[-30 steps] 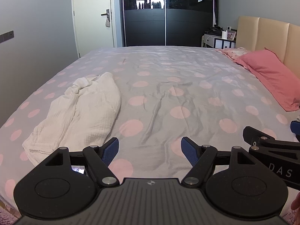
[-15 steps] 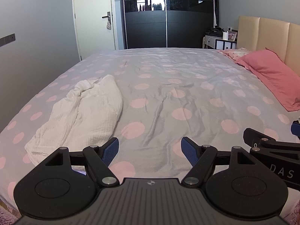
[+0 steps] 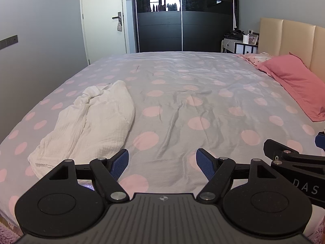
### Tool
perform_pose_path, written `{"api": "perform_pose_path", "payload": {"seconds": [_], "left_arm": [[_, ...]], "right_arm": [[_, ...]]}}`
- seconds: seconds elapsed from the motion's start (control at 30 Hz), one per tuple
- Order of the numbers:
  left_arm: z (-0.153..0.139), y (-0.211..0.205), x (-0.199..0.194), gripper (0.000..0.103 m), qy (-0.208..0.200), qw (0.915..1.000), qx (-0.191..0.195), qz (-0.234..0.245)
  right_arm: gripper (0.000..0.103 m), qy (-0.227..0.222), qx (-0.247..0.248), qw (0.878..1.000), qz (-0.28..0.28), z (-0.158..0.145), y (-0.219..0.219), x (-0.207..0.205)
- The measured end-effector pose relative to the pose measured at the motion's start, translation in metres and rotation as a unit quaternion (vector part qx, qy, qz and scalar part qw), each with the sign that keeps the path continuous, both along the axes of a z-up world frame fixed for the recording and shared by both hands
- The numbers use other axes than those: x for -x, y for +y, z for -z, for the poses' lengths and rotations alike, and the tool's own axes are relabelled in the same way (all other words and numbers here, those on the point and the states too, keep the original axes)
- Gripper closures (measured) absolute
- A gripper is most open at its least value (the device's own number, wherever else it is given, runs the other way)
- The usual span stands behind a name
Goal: Fold clothes
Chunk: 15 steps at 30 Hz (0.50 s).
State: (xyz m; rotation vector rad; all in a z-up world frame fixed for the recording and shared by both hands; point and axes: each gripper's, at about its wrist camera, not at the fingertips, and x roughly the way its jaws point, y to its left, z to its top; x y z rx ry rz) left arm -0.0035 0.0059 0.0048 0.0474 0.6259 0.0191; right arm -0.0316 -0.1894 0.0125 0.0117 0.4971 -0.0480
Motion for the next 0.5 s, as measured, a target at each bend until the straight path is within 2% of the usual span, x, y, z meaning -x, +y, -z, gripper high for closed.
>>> {"api": "perform_pose_path", "payload": {"seconds": [0.4, 0.5], "left_arm": [[0.0029, 0.0001, 0.0010, 0.031, 0.008, 1.0000, -0.005, 0.001], [0.0072, 0.0038, -0.0001, 0.031, 0.018, 0.9998, 0.004, 0.012]], "right_arm": [[0.002, 0.005, 0.003, 1.000, -0.010, 0.0010, 0.0025, -0.0010], [0.002, 0.008, 0.007, 1.000, -0.013, 0.0029, 0.0034, -0.0007]]}}
